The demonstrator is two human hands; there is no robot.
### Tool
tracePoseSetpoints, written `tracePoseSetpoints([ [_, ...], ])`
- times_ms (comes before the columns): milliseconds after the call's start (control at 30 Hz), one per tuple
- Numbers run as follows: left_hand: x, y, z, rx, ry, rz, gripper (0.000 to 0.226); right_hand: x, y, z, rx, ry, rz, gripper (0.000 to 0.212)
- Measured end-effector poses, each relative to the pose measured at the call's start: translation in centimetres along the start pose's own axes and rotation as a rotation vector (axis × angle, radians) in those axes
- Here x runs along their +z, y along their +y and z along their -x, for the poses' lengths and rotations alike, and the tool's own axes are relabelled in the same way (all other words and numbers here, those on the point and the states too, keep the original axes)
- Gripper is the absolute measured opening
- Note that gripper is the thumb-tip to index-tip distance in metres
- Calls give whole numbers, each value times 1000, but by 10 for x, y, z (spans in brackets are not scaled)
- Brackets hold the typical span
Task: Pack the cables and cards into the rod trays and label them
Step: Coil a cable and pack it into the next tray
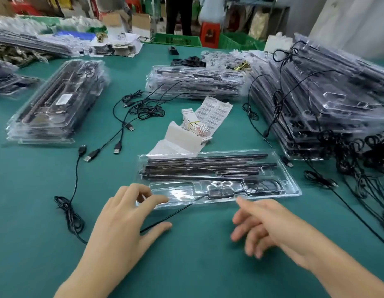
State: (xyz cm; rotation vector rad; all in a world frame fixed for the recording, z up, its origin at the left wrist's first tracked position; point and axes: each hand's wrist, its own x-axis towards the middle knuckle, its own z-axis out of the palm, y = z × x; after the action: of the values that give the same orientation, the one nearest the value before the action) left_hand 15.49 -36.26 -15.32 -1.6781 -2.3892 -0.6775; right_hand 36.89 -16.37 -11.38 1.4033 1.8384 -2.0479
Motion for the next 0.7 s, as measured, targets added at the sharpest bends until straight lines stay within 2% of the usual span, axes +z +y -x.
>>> tracePoseSetpoints([
  [67, -1, -1, -1, 7, -12, 16, 37, 3, 0, 5, -212, 165, 424, 39],
  [133, -2, -1, -2, 14, -41, 44, 40, 14, -4, 1, -612, 383, 754, 23],
  [167, -3, -3, -1, 20, -57, 57, 41, 24, -8, -3, -775, 402, 885, 21],
  [233, -8, -8, 3, 36, -75, 70, 39, 42, -13, -15, -936, 319, 1050, 29],
  [267, -12, -11, 5, 42, -69, 78, 32, 49, -12, -21, -957, 292, 1089, 32],
  [333, -20, -18, 13, 35, -36, 112, 14, 56, -11, -29, -981, 316, 1092, 26],
  [433, -34, -33, 25, -42, -42, 136, 18, 58, -9, -33, -1028, 398, 1033, 10],
  [533, -47, -50, 35, -69, -45, 128, 23, 60, -8, -34, -1043, 438, 1028, 9],
  [633, -63, -59, 39, -91, -3, 281, 21, 62, -7, -33, -1043, 464, 1025, 8],
  [700, -71, -55, 39, -76, 32, 427, 27, 63, -6, -34, -1043, 483, 1021, 8],
])
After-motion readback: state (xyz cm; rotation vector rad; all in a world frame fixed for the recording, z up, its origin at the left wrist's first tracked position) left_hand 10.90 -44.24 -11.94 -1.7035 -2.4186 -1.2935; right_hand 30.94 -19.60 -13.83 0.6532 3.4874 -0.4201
